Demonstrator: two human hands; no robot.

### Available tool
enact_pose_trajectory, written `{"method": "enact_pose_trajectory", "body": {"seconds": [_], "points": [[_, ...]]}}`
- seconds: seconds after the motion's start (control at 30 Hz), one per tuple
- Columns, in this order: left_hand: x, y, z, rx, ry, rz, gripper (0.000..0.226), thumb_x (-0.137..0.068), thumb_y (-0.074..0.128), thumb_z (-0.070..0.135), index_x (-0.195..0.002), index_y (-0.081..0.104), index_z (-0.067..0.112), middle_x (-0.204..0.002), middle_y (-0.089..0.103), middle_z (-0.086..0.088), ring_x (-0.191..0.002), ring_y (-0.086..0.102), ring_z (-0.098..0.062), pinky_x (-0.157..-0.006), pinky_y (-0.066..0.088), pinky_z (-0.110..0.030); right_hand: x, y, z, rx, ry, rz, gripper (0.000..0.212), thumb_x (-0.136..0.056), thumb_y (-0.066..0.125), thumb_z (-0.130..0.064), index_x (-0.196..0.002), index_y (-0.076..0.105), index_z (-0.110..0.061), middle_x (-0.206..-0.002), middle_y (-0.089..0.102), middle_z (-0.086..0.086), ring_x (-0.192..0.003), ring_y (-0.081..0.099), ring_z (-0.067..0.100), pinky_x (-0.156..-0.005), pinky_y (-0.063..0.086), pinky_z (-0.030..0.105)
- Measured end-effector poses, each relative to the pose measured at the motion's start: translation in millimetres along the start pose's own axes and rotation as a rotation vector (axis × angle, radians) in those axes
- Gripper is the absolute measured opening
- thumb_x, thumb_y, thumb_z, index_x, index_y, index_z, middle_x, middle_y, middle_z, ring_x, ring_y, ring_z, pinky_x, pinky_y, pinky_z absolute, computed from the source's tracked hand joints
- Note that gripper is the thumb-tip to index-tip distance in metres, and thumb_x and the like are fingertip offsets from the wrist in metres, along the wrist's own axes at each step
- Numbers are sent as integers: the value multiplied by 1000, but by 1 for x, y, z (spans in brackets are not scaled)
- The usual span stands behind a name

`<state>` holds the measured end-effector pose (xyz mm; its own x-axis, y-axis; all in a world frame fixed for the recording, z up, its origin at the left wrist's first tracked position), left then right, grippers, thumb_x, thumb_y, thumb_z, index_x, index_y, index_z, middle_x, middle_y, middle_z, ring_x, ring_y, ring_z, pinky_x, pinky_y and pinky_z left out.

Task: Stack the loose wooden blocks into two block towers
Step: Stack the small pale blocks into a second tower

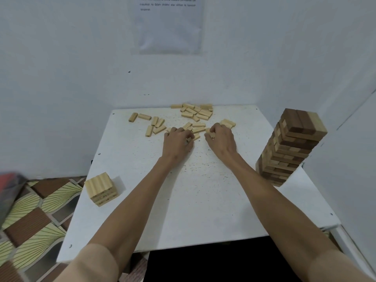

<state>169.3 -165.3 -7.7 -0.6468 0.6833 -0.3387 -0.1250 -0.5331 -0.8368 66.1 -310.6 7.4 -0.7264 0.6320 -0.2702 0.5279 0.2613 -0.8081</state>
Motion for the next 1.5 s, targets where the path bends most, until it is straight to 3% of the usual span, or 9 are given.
{"method": "enact_pose_trajectory", "body": {"seconds": [0.2, 0.3, 0.5, 0.6, 0.73, 1.07, 1.2, 1.4, 1.5], "points": [[14, -7, 1, 99, -36, 9, 14, -91, 65, 20, -102, 73, 20, -104, 68, 0, -99, 56, -22, -88, 45, -40, 3, -2, 0, -12, 27, 4, 19, -95, 63, -5, -114, 64, -5, -111, 65, 12, -98, 60, 26, -72, 46, 32], [30, -15, 2, 220, -68, 40, 13, -89, 66, 14, -100, 75, 15, -95, 62, 2, -87, 58, -18, -78, 50, -32, 22, -7, -6, -84, 20, 14, 20, -93, 64, -5, -112, 66, -6, -108, 67, 10, -93, 59, 21, -73, 50, 32], [83, -37, -4, 248, -103, 86, 13, -89, 67, 13, -100, 75, 15, -98, 64, 2, -84, 60, -13, -79, 52, -31, 85, -11, -17, -211, -59, -56, 18, -91, 66, -9, -109, 66, -12, -102, 67, 2, -84, 62, 19, -69, 53, 32], [116, -52, -8, 252, -134, 108, 13, -90, 67, 12, -99, 76, 16, -98, 65, 2, -85, 61, -12, -81, 51, -29, 115, -13, -23, -249, -120, -114, 26, -90, 68, -8, -116, 69, -12, -105, 69, 0, -86, 62, 15, -73, 51, 24], [148, -64, -14, 226, -164, 106, 11, -91, 70, 13, -99, 77, 15, -101, 67, 1, -87, 62, -14, -84, 52, -32, 140, -5, -31, -245, -238, -192, 31, -90, 71, -9, -121, 73, -11, -110, 73, 3, -99, 65, 20, -89, 56, 38], [166, -70, -15, 100, -178, 141, 10, -93, 70, 18, -99, 78, 19, -102, 72, 2, -103, 58, -24, -88, 48, -42, 150, -1, -37, -278, -341, -227, 20, -83, 84, -24, -100, 74, -21, -106, 66, -7, -99, 61, 19, -86, 55, 43], [162, -71, -16, 90, -185, 131, 11, -94, 70, 19, -100, 79, 20, -106, 75, 4, -105, 60, -23, -89, 48, -41, 151, -1, -37, -278, -302, -246, 26, -85, 83, -26, -108, 71, -22, -106, 67, -8, -102, 58, 18, -90, 53, 44], [154, -74, -14, 182, -197, 65, 15, -94, 70, 16, -104, 80, 19, -99, 74, 7, -95, 59, -10, -87, 49, -34, 152, -6, -46, -419, -287, -350, 45, -87, 83, -16, -127, 62, -21, -114, 72, -5, -101, 64, 10, -93, 54, 27], [152, -79, -10, 239, -159, -6, 18, -95, 69, 15, -110, 79, 18, -89, 64, 21, -85, 57, 1, -82, 49, -25, 150, -5, -48, -469, -278, -329, 50, -84, 85, -13, -129, 61, -16, -112, 70, -1, -98, 65, 10, -91, 55, 20]]}}
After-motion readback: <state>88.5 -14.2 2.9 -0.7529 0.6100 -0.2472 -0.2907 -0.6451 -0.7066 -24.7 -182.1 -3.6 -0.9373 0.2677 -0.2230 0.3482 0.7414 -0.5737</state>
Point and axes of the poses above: each hand's wrist, its own x-axis away from the middle knuckle, its own y-axis out of the palm, z = x × y, the point moved 2 cm from there along -x, towards the middle knuckle
